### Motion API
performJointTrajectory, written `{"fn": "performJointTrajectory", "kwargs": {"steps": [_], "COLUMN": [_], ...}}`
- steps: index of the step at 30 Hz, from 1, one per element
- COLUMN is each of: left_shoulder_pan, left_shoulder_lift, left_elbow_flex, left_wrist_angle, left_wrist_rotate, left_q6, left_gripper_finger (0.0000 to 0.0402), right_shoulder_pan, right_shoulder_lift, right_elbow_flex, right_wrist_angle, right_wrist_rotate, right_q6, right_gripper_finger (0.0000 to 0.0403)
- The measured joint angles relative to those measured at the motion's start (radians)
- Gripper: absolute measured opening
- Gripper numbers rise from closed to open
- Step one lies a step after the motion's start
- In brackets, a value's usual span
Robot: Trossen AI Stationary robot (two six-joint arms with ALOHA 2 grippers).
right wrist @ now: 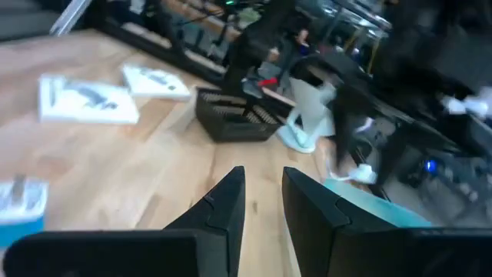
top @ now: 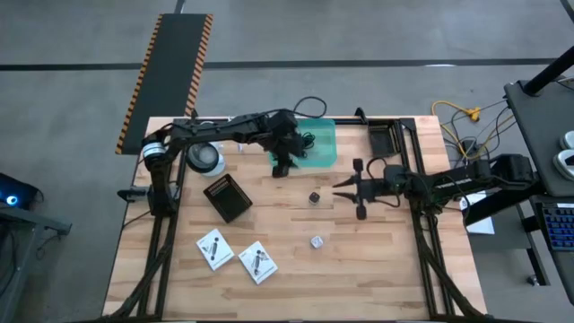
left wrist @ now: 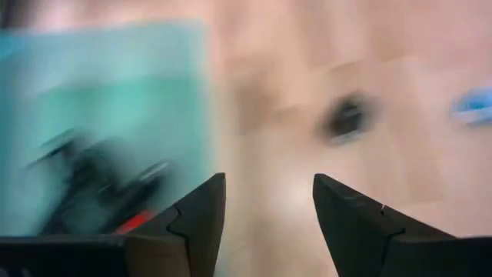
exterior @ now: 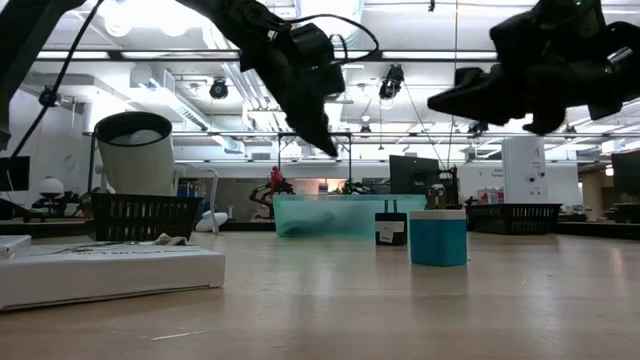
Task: Pick and place items into bin
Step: Put the black charger adapter into the left black basket
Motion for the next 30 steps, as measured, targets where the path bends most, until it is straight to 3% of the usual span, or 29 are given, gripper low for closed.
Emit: {"fn": "performJointTrajectory", "kwargs": {"steps": [3,5,12,16,30], "left_shoulder_pan": [-0.019,-0.040,-0.140,-0.189,-0.213], "left_shoulder_lift": [0.000,0.000,0.042,0.071,0.219], "left_elbow_flex": [0.000,-0.001,-0.005,-0.006,-0.005], "left_wrist_angle": [0.004,0.013,0.121,0.173,0.293], "left_wrist_rotate": [0.196,0.219,0.210,0.150,0.045], "left_q6": [0.019,0.070,0.205,0.257,0.287], "left_gripper_finger": [0.0180,0.0180,0.0180,0.0180,0.0180], "right_shoulder_pan": [0.001,0.000,0.000,0.000,0.000], "right_shoulder_lift": [0.000,0.000,0.002,-0.004,-0.083], "right_elbow_flex": [0.020,0.029,0.031,0.030,0.025], "right_wrist_angle": [0.005,0.000,-0.016,-0.061,-0.132], "right_wrist_rotate": [0.082,0.143,0.154,0.154,0.153], "right_q6": [0.107,0.180,0.228,0.254,0.235], "right_gripper_finger": [0.0075,0.0071,0.0066,0.0066,0.0066]}}
